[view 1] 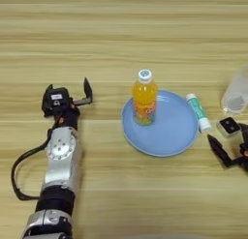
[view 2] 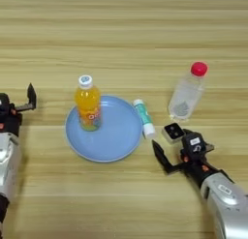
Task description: Move the objects on the table
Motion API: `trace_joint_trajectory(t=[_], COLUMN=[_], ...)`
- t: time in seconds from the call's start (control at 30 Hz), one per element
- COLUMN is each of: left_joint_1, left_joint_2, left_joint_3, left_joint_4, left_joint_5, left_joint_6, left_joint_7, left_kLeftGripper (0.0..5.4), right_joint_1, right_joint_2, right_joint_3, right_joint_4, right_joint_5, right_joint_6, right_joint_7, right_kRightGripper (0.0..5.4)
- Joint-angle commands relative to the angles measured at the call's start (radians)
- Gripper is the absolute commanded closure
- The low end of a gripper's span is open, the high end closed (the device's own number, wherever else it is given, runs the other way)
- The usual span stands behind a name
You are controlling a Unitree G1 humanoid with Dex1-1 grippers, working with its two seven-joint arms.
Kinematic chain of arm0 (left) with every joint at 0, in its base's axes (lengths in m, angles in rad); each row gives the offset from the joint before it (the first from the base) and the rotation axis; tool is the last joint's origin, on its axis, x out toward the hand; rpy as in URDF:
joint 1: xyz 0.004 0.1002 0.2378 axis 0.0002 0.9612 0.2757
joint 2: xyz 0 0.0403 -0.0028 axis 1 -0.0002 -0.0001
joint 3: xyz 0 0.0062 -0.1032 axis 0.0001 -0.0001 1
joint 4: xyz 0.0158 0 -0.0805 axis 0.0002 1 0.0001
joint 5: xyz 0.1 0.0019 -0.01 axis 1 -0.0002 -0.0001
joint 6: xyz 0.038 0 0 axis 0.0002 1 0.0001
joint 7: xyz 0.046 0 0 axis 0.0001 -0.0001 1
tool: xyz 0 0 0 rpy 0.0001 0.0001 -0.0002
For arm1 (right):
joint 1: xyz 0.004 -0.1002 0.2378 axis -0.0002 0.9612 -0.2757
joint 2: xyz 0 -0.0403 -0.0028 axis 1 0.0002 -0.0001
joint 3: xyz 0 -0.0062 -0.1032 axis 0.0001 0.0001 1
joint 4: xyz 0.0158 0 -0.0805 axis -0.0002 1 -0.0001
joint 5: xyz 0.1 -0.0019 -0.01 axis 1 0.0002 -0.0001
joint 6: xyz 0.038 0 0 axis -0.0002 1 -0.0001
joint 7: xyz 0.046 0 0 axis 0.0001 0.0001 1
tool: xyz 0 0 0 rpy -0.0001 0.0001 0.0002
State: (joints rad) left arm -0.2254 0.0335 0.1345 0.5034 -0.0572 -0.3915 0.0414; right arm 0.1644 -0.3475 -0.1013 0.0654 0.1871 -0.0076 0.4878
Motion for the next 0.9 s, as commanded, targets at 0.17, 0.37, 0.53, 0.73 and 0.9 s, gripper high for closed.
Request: trace_joint_trajectory(t=[0.17, 0.37, 0.53, 0.73, 0.9], left_joint_1=[-0.021, -0.023, -0.026, -0.029, -0.030], left_joint_2=[0.046, 0.054, 0.056, 0.051, 0.051], left_joint_3=[-0.034, -0.047, -0.052, -0.053, -0.055], left_joint_4=[0.064, 0.075, 0.081, 0.085, 0.087], left_joint_5=[0.097, 0.123, 0.122, 0.120, 0.118], left_joint_6=[0.034, 0.033, 0.031, 0.028, 0.026], left_joint_7=[0.043, 0.057, 0.060, 0.060, 0.062], left_kLeftGripper=[0.01, 0.01, 0.00, 0.00, 0.00], right_joint_1=[-0.011, -0.020, -0.036, -0.043, -0.047], right_joint_2=[0.003, 0.006, 0.011, 0.015, 0.015], right_joint_3=[0.002, -0.003, -0.003, 0.001, -0.001], right_joint_4=[0.015, 0.028, 0.051, 0.074, 0.081], right_joint_5=[0.002, 0.003, 0.002, -0.007, -0.008], right_joint_6=[0.023, 0.017, 0.013, -0.006, -0.017], right_joint_7=[-0.005, -0.011, -0.017, -0.019, -0.023], right_kRightGripper=[0.00, 0.00, 0.17, 0.82, 1.41])
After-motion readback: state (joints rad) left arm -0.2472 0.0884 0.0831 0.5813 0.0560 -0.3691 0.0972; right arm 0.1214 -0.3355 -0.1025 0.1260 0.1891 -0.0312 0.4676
